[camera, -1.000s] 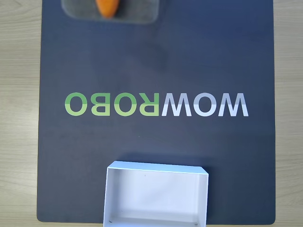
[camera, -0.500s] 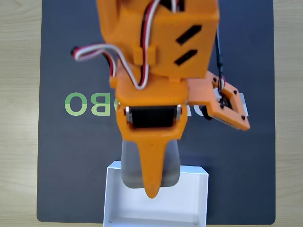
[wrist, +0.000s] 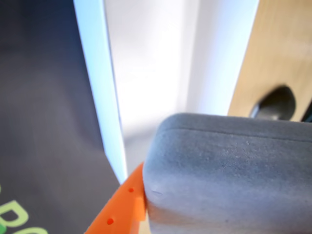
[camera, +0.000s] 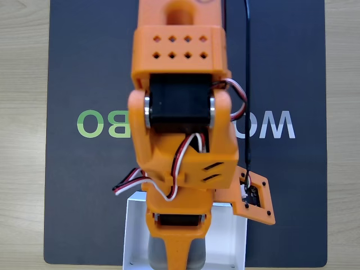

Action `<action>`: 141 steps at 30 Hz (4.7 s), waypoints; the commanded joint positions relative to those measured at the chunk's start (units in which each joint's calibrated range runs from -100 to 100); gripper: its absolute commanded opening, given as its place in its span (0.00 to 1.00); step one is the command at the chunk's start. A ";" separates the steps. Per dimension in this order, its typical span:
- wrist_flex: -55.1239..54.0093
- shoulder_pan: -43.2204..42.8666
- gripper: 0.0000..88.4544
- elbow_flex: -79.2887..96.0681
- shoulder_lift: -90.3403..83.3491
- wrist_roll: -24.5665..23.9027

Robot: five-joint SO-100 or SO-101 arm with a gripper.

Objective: Grab the usb to bin

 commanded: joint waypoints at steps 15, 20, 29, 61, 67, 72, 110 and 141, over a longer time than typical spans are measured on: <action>-5.82 -0.99 0.29 -8.15 6.48 2.81; -5.82 -1.50 0.29 -8.15 6.57 4.23; -6.00 -1.50 0.45 -7.52 6.31 4.44; 12.86 2.29 0.00 1.70 -27.77 1.65; 12.51 4.06 0.01 20.48 -44.30 1.65; 9.10 3.38 0.02 40.63 -62.78 1.65; 6.40 -1.75 0.05 145.33 -151.04 1.60; 6.31 -1.83 0.05 145.15 -151.04 1.71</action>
